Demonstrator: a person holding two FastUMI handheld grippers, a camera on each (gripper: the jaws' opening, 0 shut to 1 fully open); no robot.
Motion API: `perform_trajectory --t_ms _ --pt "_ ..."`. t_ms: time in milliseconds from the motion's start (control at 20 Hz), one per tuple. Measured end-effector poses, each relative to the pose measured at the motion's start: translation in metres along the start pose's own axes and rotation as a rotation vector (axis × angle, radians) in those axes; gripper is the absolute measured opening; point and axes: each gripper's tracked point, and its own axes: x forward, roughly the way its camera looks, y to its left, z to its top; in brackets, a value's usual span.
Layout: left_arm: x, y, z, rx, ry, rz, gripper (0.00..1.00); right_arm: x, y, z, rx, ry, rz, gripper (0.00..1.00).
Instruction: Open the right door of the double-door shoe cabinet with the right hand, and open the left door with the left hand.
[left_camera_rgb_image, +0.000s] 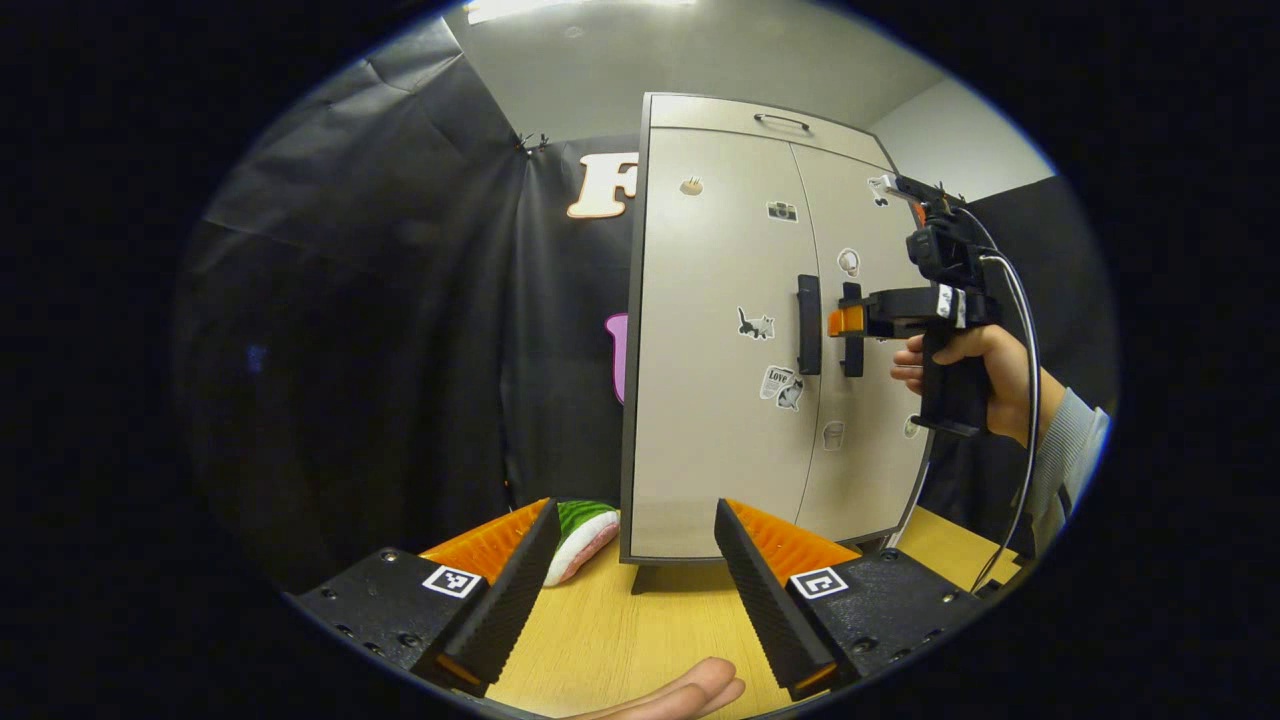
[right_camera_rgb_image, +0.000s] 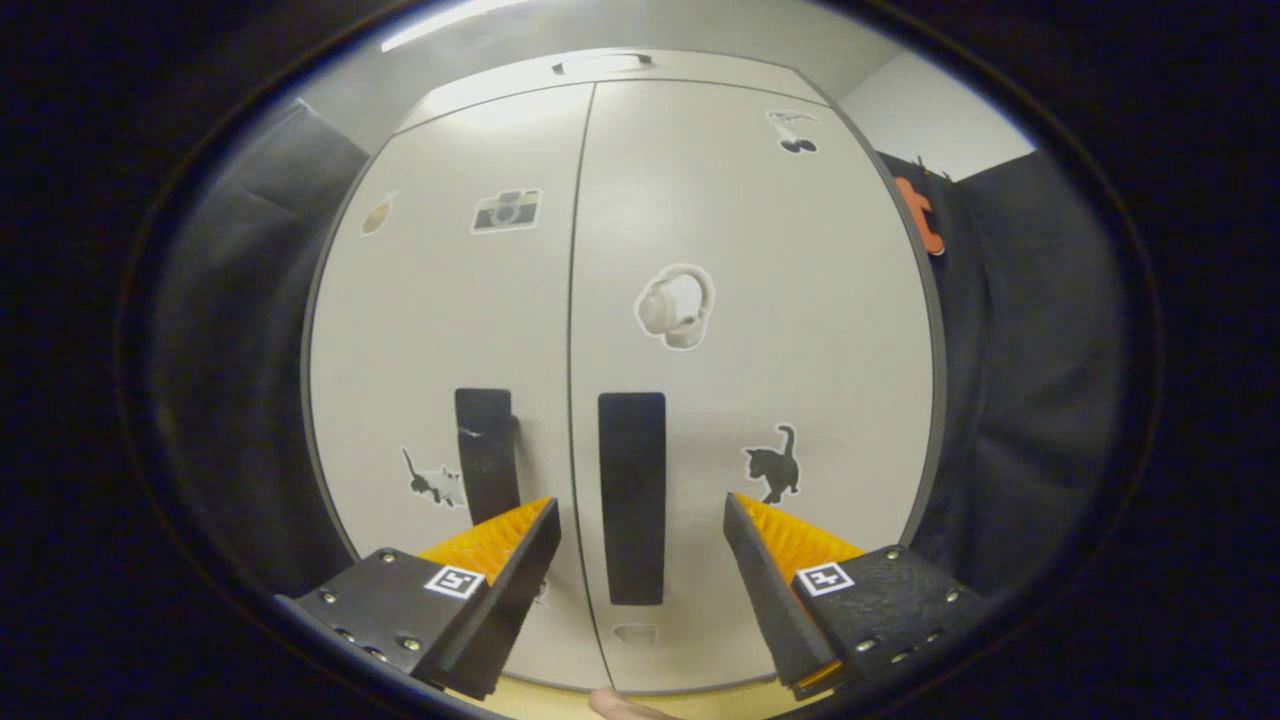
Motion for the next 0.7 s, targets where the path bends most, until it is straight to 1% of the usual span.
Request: perform_trajectory --t_ms 200,250,300,350,400,450,500,550,600,650,700 --pt "0.001 0.004 -0.006 0.009 0.014 -0.001 0.96 0.015 -0.004 -0.015 0.028 0.049 -0.034 1.00" --pt "0.001 0.003 -0.007 0.012 0.020 -0.002 0.96 0.018 0.000 -0.018 0.029 0.055 -0.017 0.99" --pt "0.001 0.002 -0.007 0.012 0.022 -0.004 0.96 0.018 0.000 -0.013 0.030 0.045 -0.019 0.87" --pt "0.000 0.003 -0.006 0.012 0.019 -0.002 0.97 0.018 -0.002 -0.011 0.020 0.032 -0.020 0.81" --pt "0.000 0.004 -0.005 0.014 0.019 0.005 0.96 0.008 0.000 -0.008 0.006 0.045 -0.014 0.65" --pt "0.000 0.005 -0.005 0.016 0.022 0.014 0.96 0.019 0.005 -0.013 -0.017 0.039 0.001 0.48" --pt "-0.001 0.005 -0.003 0.020 0.021 0.022 0.96 0.018 0.006 -0.013 -0.035 0.042 -0.004 0.29" --pt "-0.003 0.005 0.000 0.023 0.017 0.029 0.96 0.017 0.005 -0.014 -0.034 0.049 0.001 0.23" --pt "-0.005 0.003 0.003 0.024 0.011 0.034 0.96 0.016 0.006 -0.013 -0.012 0.048 0.015 0.13" --pt "-0.005 0.001 0.005 0.023 0.008 0.037 0.93 0.013 0.006 -0.013 -0.010 0.055 0.037 0.13" --pt "-0.006 -0.002 0.006 0.022 0.007 0.037 0.96 0.010 0.005 -0.013 -0.005 0.054 0.058 0.13"
